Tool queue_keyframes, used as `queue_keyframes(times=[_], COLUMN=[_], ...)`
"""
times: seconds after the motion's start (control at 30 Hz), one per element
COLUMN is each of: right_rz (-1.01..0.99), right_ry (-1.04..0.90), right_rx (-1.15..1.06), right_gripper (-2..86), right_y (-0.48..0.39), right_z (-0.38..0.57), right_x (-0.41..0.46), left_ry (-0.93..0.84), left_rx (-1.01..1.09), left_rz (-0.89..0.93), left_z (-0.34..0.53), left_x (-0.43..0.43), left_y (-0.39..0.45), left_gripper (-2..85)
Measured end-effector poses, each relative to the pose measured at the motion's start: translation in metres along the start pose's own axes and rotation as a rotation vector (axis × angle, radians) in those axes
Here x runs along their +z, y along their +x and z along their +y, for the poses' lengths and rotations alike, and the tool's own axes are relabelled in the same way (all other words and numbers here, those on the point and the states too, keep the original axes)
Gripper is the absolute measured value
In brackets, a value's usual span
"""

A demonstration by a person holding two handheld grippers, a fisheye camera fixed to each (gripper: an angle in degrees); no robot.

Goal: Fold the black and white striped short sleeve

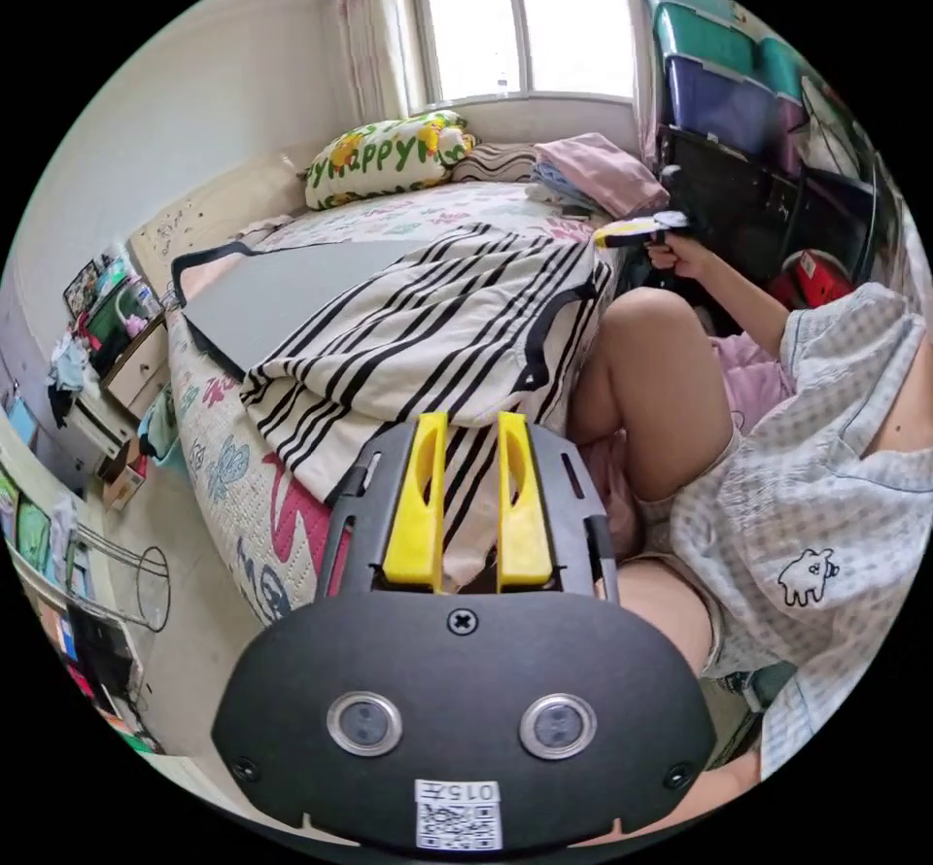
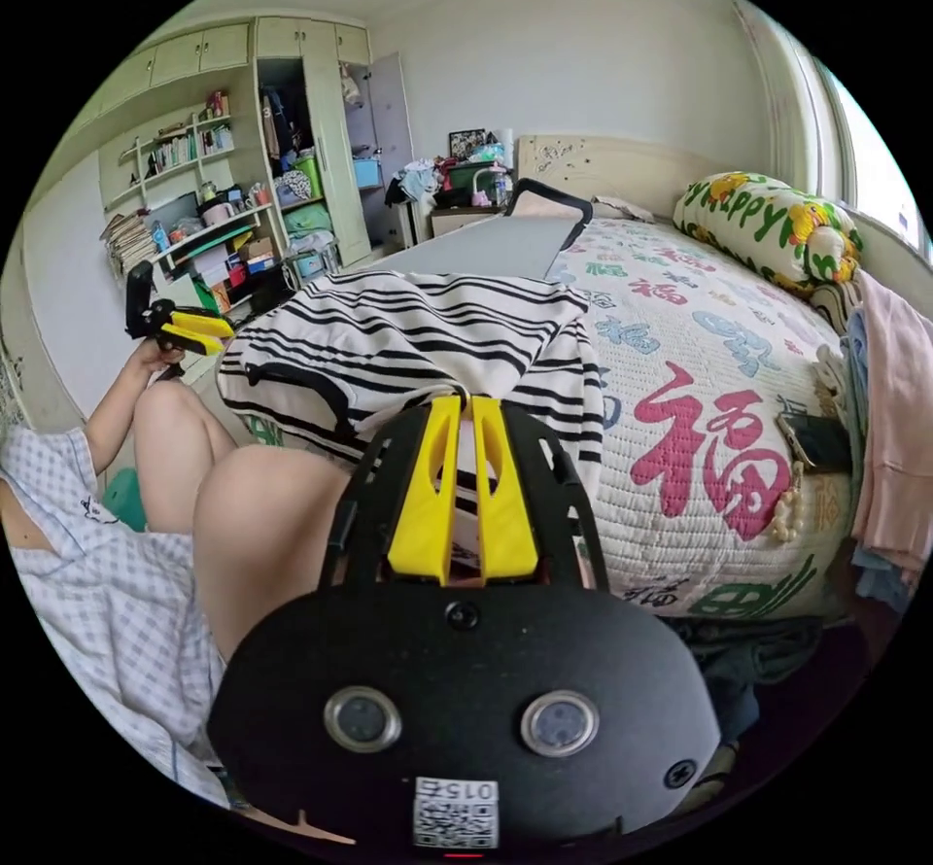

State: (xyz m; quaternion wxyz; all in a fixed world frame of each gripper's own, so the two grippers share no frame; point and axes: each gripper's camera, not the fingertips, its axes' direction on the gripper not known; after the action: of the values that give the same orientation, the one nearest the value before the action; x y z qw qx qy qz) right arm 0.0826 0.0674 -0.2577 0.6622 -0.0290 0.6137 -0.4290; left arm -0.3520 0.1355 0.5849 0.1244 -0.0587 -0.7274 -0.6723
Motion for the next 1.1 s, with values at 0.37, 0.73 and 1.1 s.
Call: queue_keyframes(times=[0.37,0.73,1.1], right_rz=[-0.039,-0.208,-0.189], right_ry=[0.000,0.164,0.019], right_rx=[-0.019,0.232,0.262], right_gripper=[5.9,1.8,0.2], right_y=[-0.005,0.063,0.057], right_z=[0.022,0.060,0.039], right_x=[0.006,-0.019,0.029], left_ry=[-0.256,-0.103,-0.208], left_rx=[0.175,0.183,0.382], left_rz=[-0.215,-0.169,-0.208], left_z=[-0.058,-0.049,-0.076], left_x=[0.073,0.022,0.033], left_y=[0.081,0.103,0.138], left_gripper=[4.5,0.2,0.1])
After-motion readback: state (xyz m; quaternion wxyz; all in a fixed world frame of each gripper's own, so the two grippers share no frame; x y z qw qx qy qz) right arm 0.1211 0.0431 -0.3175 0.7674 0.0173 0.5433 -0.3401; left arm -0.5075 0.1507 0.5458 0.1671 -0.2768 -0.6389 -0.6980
